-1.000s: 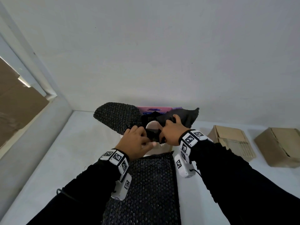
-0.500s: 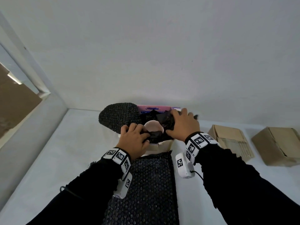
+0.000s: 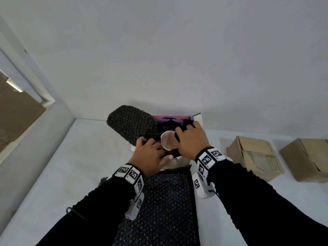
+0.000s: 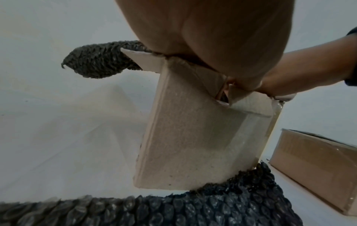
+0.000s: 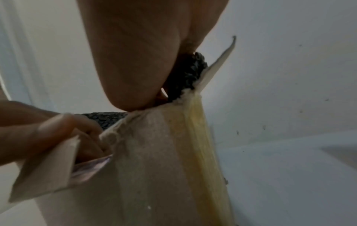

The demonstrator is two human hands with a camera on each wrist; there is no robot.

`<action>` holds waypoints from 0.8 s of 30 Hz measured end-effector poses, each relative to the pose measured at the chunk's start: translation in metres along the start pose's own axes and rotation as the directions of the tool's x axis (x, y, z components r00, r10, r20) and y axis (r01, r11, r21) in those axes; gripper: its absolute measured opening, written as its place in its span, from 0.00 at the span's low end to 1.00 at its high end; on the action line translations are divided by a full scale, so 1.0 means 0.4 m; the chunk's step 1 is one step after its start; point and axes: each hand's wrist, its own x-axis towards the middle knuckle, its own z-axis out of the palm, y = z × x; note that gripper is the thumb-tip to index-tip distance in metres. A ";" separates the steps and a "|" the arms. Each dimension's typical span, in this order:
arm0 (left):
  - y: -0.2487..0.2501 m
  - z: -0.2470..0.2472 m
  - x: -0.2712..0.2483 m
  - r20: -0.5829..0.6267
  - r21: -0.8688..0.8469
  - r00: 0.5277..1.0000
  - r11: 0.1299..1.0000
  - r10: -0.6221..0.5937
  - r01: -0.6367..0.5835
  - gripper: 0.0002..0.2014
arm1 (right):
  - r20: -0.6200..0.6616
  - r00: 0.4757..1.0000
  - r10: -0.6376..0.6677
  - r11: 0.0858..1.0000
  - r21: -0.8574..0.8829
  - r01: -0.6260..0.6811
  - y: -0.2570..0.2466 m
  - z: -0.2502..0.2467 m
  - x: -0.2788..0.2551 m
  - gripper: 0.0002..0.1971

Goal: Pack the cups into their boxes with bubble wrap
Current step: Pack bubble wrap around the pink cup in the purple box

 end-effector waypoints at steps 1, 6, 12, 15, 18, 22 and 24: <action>0.003 -0.006 0.003 0.060 0.012 0.998 1.000 -0.008 0.007 0.32 | 0.019 1.000 -0.014 1.000 -0.004 0.014 -0.005 0.008 0.002 0.17; 0.007 -0.011 0.009 0.279 0.079 0.960 0.997 -0.024 0.002 0.42 | 0.144 0.989 -0.046 0.999 -0.017 0.049 -0.006 0.015 0.017 0.19; -0.022 -0.039 0.032 -0.138 -0.032 0.970 0.980 -0.199 0.197 0.19 | -0.156 0.961 0.227 0.974 0.058 -0.220 0.029 0.016 0.015 0.29; -0.042 -0.042 0.035 -0.283 -0.131 0.769 0.817 -0.573 0.561 0.25 | -0.078 0.968 0.237 0.971 0.060 -0.233 0.039 0.017 0.008 0.24; -0.078 -0.038 0.045 -0.060 -0.359 0.646 0.620 -0.761 0.698 0.44 | -0.078 0.977 0.199 0.977 0.089 -0.192 0.023 0.016 0.007 0.17; -0.099 -0.038 0.047 -0.063 -0.458 0.726 0.666 -0.685 0.589 0.31 | -0.161 0.965 0.205 0.978 0.058 -0.198 0.000 0.034 0.009 0.13; -0.095 -0.045 0.042 -0.206 -0.352 0.778 0.787 -0.594 0.507 0.15 | -0.155 0.969 0.194 0.981 0.013 -0.195 -0.001 0.042 0.013 0.08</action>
